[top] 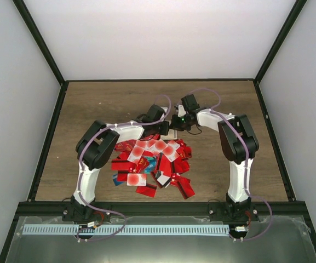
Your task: Put the credit cards into the card holder
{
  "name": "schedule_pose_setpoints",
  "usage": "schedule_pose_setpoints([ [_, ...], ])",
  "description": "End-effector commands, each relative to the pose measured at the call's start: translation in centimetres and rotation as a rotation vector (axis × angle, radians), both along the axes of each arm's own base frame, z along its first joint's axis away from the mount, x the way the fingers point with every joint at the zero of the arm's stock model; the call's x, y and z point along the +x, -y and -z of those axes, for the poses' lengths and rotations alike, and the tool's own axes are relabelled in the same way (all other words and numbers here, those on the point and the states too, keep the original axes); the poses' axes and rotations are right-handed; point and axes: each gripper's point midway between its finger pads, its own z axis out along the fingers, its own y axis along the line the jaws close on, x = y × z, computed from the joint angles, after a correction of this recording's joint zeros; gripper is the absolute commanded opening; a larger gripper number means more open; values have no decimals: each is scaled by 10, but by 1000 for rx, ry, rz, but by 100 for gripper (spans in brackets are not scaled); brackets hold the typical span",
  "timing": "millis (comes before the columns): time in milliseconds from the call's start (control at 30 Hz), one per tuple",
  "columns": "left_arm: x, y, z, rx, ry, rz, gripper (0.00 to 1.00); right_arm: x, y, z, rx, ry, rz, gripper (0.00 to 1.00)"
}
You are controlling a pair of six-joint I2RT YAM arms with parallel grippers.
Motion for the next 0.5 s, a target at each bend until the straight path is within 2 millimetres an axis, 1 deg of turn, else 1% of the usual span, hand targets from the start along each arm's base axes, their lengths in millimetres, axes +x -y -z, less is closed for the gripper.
schedule_pose_setpoints([
  [0,-118,-14,65,169,-426,158,12,-25,6,20,-34,-81,-22,1],
  [100,-108,-7,44,133,-393,156,16,-27,6,13,-16,-74,-27,1],
  [267,-92,-7,24,123,-345,136,17,-27,4,1,15,-53,-39,1],
  [367,-83,-7,10,116,-322,127,18,-24,4,-14,28,-26,-39,1],
  [467,-73,-8,-10,100,-284,115,22,-22,3,-30,41,1,-43,1],
])
